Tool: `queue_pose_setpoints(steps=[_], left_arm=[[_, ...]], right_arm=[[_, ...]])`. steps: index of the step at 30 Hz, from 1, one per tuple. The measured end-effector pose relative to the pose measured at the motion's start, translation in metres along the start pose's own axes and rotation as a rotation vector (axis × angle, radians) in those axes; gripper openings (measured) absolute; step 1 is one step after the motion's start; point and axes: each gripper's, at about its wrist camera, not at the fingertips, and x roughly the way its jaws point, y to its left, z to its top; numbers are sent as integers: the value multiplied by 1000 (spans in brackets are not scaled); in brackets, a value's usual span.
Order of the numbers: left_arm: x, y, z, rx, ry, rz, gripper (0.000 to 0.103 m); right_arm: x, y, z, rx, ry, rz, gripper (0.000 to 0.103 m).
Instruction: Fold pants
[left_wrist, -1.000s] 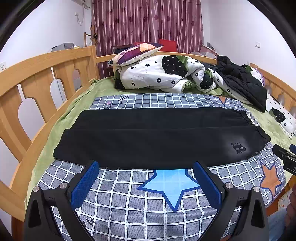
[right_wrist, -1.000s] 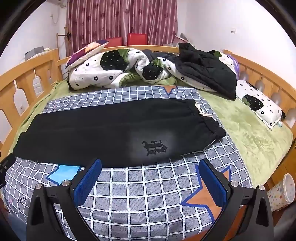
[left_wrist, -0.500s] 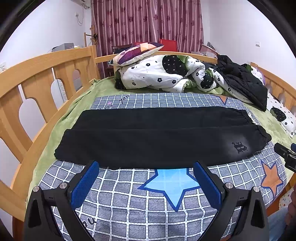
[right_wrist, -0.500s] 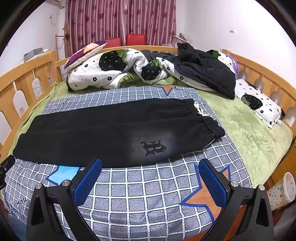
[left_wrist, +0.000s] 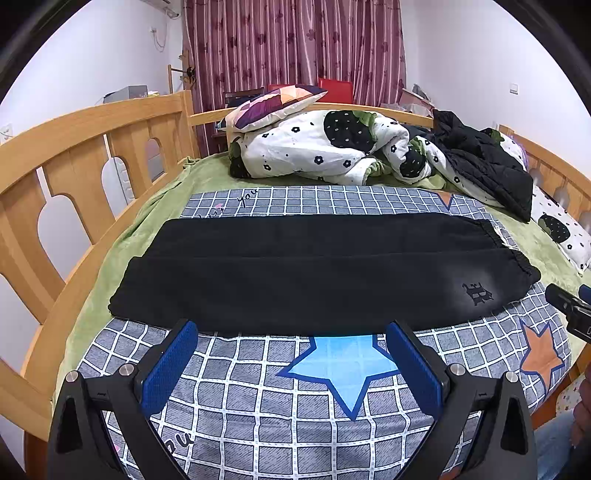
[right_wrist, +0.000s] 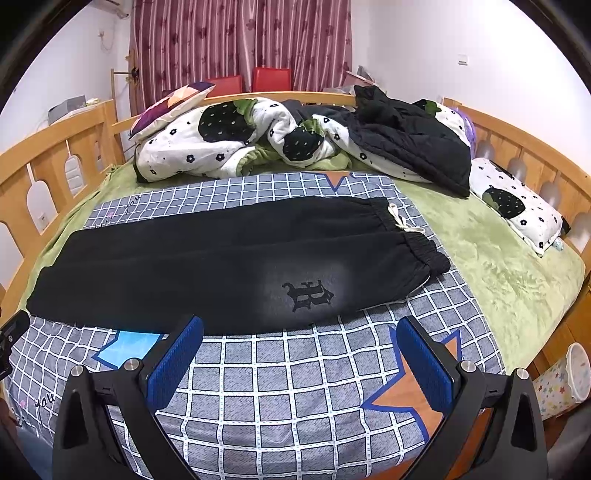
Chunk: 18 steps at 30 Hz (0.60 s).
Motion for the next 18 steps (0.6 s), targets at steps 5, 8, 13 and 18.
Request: queue_pose_setpoints(steps=[5, 8, 13, 18], left_arm=[[-1, 0, -1, -5, 1, -4, 103], [-1, 0, -1, -3, 1, -5, 103], [-2, 0, -1, -3, 1, -7, 103], [-2, -1, -1, -4, 0, -7, 103]], right_arm=[[0, 0, 0, -1, 1, 0, 102], [0, 2, -1, 1, 2, 1, 102], [1, 2, 0, 1, 1, 0, 102], [0, 2, 0, 6, 2, 1, 102]])
